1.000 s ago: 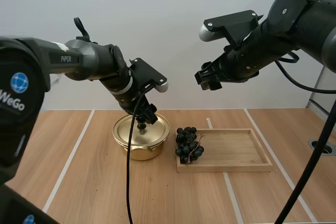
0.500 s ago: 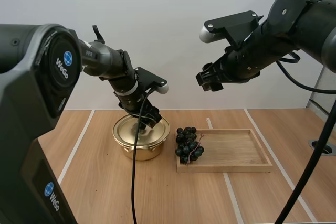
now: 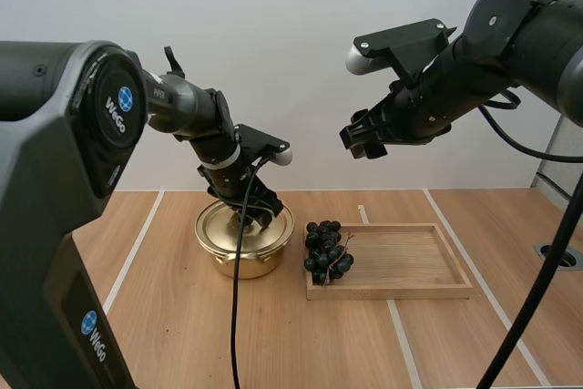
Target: Open the pot, put the grape inside, and close it
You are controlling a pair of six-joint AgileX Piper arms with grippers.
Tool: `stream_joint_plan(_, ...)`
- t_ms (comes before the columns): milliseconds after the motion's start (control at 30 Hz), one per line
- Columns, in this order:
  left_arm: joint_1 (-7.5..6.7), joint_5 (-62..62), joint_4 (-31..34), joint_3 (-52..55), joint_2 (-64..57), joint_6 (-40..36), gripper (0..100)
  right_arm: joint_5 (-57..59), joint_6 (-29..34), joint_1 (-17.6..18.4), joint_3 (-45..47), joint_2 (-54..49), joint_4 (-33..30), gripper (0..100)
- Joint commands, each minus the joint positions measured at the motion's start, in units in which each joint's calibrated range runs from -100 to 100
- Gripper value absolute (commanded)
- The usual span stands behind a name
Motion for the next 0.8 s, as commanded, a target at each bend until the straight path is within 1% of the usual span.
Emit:
stream_joint_plan(0,-0.26,2.0,1.6,-0.1,0.3,-0.6,92,0.2,-0.5,0.1,-0.4,-0.3,-0.3,100)
stream_joint_plan(267,-0.26,2.0,1.6,-0.1,0.2,-0.8,91,0.2,-0.5,0.1,-0.4,-0.3,-0.3,100)
stream_joint_plan(333,-0.26,2.1,1.7,-0.1,0.2,-0.9,86,0.2,-0.5,0.1,-0.4,-0.3,-0.3,100)
stream_joint_plan(400,-0.26,2.1,1.9,-0.1,0.2,-0.9,74,0.2,-0.5,0.1,-0.4,-0.3,-0.3,100)
stream_joint_plan(433,-0.26,2.1,2.3,-0.1,0.2,-1.0,65,0.2,-0.5,0.1,-0.4,-0.3,-0.3,100)
stream_joint_plan(500,-0.26,2.1,3.6,-0.3,0.2,-2.1,44,0.2,-0.5,0.1,-0.4,-0.3,-0.3,100)
stream_joint_plan(567,-0.26,2.3,5.2,-1.0,0.1,-3.6,19,0.2,-0.5,0.1,-0.4,-0.3,-0.3,100)
stream_joint_plan(600,-0.26,2.7,5.8,-1.4,-0.1,-4.0,8,0.2,-0.5,0.1,-0.4,-0.3,-0.3,100)
stream_joint_plan(633,-0.26,2.7,6.6,-1.8,-0.4,-4.3,0,0.0,-0.5,0.1,-0.4,-0.3,-0.3,100)
stream_joint_plan(700,-0.26,3.8,8.0,-2.8,-1.1,-5.5,0,0.0,-0.5,0.1,-0.4,-0.3,-0.3,100)
stream_joint_plan(767,-0.26,5.9,8.2,-3.6,-1.6,-5.5,0,-0.1,-0.5,0.1,-0.4,-0.3,-0.3,100)
